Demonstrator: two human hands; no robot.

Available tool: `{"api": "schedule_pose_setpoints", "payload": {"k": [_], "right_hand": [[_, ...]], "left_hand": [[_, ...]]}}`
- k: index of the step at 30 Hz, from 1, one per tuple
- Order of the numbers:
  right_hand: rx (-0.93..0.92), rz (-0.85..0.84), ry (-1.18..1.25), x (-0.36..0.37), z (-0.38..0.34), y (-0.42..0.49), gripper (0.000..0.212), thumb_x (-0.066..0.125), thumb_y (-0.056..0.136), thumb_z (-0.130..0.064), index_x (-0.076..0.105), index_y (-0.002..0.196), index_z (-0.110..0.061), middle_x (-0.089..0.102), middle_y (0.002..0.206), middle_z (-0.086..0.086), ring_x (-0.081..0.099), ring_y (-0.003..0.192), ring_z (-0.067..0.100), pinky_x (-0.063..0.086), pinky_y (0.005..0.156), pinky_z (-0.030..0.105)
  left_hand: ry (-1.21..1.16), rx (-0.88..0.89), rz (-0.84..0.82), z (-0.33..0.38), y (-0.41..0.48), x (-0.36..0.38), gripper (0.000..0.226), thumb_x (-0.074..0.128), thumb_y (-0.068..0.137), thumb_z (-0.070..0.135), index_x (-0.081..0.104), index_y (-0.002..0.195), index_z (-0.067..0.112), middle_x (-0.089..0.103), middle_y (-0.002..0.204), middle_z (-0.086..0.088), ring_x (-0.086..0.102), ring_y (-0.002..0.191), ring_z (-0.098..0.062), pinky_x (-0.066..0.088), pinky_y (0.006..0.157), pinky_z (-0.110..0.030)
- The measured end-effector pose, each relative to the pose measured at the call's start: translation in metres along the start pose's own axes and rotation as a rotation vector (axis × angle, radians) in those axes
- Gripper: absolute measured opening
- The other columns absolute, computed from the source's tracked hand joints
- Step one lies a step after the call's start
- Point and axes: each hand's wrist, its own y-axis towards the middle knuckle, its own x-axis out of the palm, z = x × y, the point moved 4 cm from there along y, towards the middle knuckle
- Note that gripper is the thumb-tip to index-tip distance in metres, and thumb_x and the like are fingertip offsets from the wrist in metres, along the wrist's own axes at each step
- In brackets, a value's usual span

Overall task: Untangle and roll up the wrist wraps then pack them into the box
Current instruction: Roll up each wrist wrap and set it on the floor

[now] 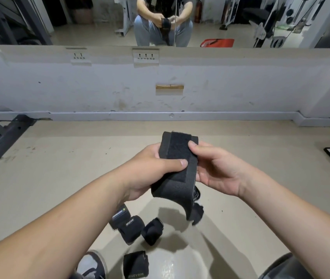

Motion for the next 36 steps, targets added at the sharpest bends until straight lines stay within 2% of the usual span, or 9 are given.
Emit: {"api": "schedule_pose_setpoints", "payload": {"k": [5,9,12,14,16,21,26,32,36], "right_hand": [[-0.129,0.198,0.093,-0.008,-0.008,0.005,0.030,0.044,0.112,-0.020,0.063,0.134,-0.012,0.075,0.121,0.012,0.074,0.110,0.027,0.061,0.096,0.044],[-0.183,0.410,0.319,-0.027,-0.018,0.008,0.033,0.044,0.113,-0.023,0.060,0.139,-0.010,0.076,0.122,0.014,0.076,0.107,0.027,0.066,0.080,0.045],[-0.114,0.474,0.440,-0.031,-0.018,0.004,0.039,0.046,0.112,-0.032,0.066,0.129,-0.003,0.077,0.118,0.015,0.077,0.106,0.029,0.063,0.090,0.047],[-0.006,0.350,0.306,-0.016,-0.015,-0.002,0.046,0.048,0.109,-0.042,0.073,0.115,-0.004,0.078,0.112,0.015,0.077,0.103,0.031,0.056,0.100,0.051],[0.097,0.181,0.131,0.004,-0.008,-0.009,0.054,0.052,0.105,-0.050,0.074,0.125,-0.005,0.076,0.122,0.015,0.073,0.113,0.033,0.050,0.110,0.052],[0.230,0.052,-0.128,0.030,0.012,-0.019,0.049,0.057,0.103,-0.046,0.072,0.128,-0.006,0.074,0.123,0.022,0.072,0.107,0.034,0.056,0.094,0.046],[0.166,0.117,-0.362,0.037,0.021,-0.019,0.051,0.049,0.106,-0.052,0.074,0.118,-0.009,0.081,0.106,0.004,0.078,0.090,0.015,0.061,0.074,0.024],[0.069,0.149,-0.254,0.045,0.025,-0.013,0.047,0.055,0.104,-0.049,0.070,0.120,-0.007,0.080,0.102,0.012,0.076,0.085,0.025,0.064,0.069,0.037],[-0.203,0.400,-0.275,0.038,0.019,-0.009,0.024,0.067,0.101,-0.035,0.070,0.111,-0.014,0.081,0.094,0.014,0.076,0.077,0.024,0.061,0.069,0.036]], "left_hand": [[0.059,-0.179,-0.175,-0.022,0.001,0.009,0.046,0.079,0.081,0.022,0.072,0.125,0.012,0.077,0.120,-0.013,0.074,0.111,-0.030,0.054,0.107,-0.048],[0.230,-0.238,-0.344,-0.031,-0.007,0.013,0.038,0.079,0.088,0.010,0.072,0.125,0.011,0.078,0.122,-0.006,0.073,0.117,-0.025,0.055,0.106,-0.037],[0.305,-0.144,-0.230,-0.026,-0.008,0.016,0.022,0.070,0.097,0.004,0.075,0.117,0.012,0.080,0.114,-0.004,0.076,0.110,-0.022,0.058,0.101,-0.036],[0.240,-0.055,-0.111,-0.018,-0.004,0.016,0.021,0.069,0.098,0.004,0.076,0.115,0.014,0.081,0.113,-0.005,0.076,0.109,-0.023,0.059,0.100,-0.038],[0.174,0.016,-0.009,-0.010,0.001,0.012,0.020,0.071,0.096,0.008,0.077,0.114,0.015,0.081,0.112,-0.007,0.076,0.108,-0.027,0.057,0.096,-0.042],[-0.013,0.028,0.241,-0.002,0.006,-0.004,0.005,0.071,0.097,0.011,0.075,0.099,0.008,0.078,0.091,-0.011,0.074,0.076,-0.025,0.055,0.063,-0.031],[-0.229,-0.003,0.395,-0.003,0.008,-0.018,0.005,0.070,0.097,0.007,0.073,0.100,0.005,0.076,0.087,-0.013,0.074,0.077,-0.029,0.060,0.073,-0.036],[-0.489,-0.195,0.250,-0.002,0.002,-0.008,0.021,0.061,0.101,0.023,0.070,0.108,0.005,0.073,0.094,-0.017,0.073,0.078,-0.030,0.063,0.076,-0.038],[-0.566,-0.155,0.214,-0.002,0.006,-0.008,0.032,0.059,0.101,0.022,0.067,0.125,0.002,0.070,0.118,-0.024,0.070,0.104,-0.036,0.054,0.107,-0.051]]}}
